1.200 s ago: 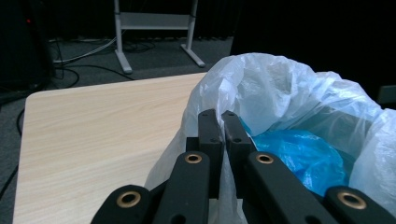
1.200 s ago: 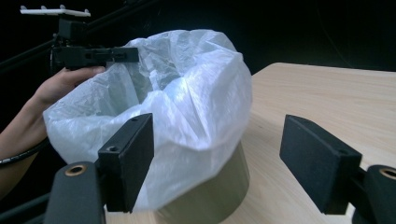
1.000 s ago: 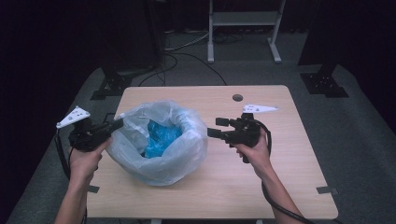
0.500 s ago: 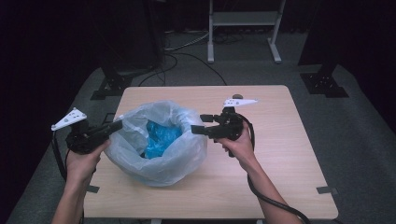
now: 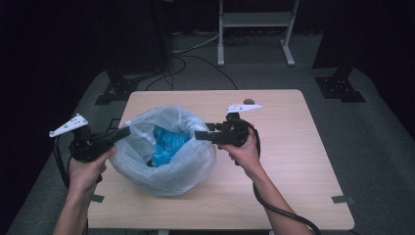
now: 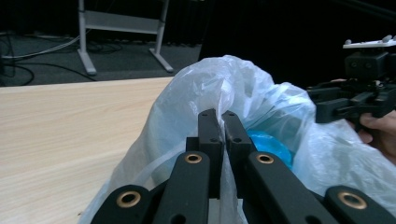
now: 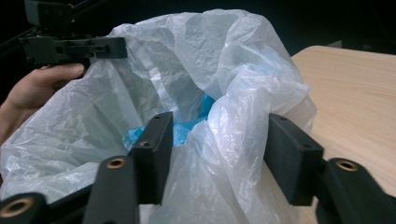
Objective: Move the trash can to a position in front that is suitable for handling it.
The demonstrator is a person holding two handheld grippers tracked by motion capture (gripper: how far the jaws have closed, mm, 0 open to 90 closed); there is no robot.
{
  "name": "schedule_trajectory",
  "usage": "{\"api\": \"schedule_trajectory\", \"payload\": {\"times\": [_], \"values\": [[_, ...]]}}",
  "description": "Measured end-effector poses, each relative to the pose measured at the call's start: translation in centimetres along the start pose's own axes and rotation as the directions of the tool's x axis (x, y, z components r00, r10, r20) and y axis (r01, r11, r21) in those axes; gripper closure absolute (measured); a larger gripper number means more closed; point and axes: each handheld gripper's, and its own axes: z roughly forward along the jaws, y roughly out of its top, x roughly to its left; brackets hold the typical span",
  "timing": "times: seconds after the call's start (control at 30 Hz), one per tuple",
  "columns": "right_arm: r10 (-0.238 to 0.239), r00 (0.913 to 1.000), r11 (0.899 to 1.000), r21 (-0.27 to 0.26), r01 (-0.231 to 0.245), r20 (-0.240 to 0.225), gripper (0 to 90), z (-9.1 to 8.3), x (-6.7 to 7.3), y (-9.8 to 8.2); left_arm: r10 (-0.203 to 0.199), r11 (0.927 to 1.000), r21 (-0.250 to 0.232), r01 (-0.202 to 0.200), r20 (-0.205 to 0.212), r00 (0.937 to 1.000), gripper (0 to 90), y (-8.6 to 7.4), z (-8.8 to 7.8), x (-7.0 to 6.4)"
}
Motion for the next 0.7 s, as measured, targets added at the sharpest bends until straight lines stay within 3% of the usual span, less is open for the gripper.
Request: {"api": "schedule_trajectory", "payload": {"times": [0.47,0.7], "values": [[-0.065,0.9907,0.997,-0.036,0.07,0.12,77.5,-0.5,1.1,1.1,-0.01,0.9996,-0.025,0.012,0.057,0.9983,88.9,1.0,0.2,-0.8],[-0.029,0.9943,0.999,-0.042,0.033,0.102,85.5,0.0,1.7,2.2,-0.006,0.9999,-0.014,0.007,0.089,0.996,88.9,1.2,1.0,-1.7]]}}
